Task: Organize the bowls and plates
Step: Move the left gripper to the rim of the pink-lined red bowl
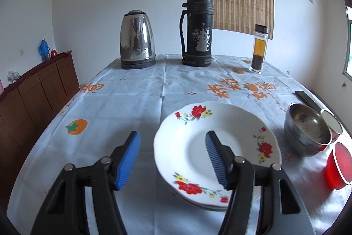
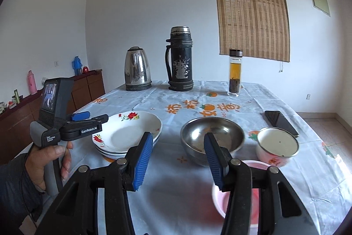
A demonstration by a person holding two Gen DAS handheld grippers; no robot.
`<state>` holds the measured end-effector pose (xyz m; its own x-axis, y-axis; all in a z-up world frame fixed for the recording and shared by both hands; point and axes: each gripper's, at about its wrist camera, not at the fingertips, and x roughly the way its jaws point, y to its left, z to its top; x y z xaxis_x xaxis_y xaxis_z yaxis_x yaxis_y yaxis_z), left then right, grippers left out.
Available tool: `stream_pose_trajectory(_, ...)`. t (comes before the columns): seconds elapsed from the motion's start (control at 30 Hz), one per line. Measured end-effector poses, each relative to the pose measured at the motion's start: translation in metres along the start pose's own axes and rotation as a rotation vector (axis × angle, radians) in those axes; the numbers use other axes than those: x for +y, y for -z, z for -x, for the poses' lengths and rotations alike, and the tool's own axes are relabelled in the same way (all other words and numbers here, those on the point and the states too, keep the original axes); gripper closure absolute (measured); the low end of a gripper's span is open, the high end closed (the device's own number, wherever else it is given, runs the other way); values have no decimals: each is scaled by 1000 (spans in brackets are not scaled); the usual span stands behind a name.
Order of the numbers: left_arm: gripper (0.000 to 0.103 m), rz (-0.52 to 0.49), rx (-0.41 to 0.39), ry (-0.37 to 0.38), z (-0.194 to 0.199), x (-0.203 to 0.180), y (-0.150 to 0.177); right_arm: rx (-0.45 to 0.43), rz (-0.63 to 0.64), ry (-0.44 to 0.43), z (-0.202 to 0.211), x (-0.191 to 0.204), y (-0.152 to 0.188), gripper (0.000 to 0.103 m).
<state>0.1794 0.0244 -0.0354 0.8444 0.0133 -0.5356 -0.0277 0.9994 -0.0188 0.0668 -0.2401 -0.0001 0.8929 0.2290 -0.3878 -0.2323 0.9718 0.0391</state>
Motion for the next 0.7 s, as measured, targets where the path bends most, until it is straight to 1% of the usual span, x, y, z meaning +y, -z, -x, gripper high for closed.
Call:
stream_pose_trajectory(0.07,40,5,5,5,15,-11,1,2,-8,15,16,-15,3,52)
stream_pose_trajectory(0.13,40,-2,7,39,31,-27,2,3,-21,37,31,-31,7,52)
stream_pose_trajectory(0.27,40,-67,17,100,56,-73,6,37,-35,95,47,-61,16,52)
stream_pose_trajectory(0.3,40,-79,29,132,61,-85,9,50,-39,106,48,-69,19,52)
stream_pose_trajectory(0.4,40,-121,88,261,69,-123,17,90,-54,149,51,-92,28,52)
stream_pose_trajectory(0.47,40,-151,121,323,70,-148,22,115,-82,159,49,-108,34,58)
stream_pose_trajectory(0.53,40,-181,153,371,69,-170,28,146,-118,150,41,-121,39,73)
stream_pose_trajectory(0.63,40,-228,185,404,65,-197,37,188,-153,136,25,-134,47,80)
stream_pose_trajectory(0.7,41,-240,202,404,60,-208,40,212,-163,132,15,-138,51,81)
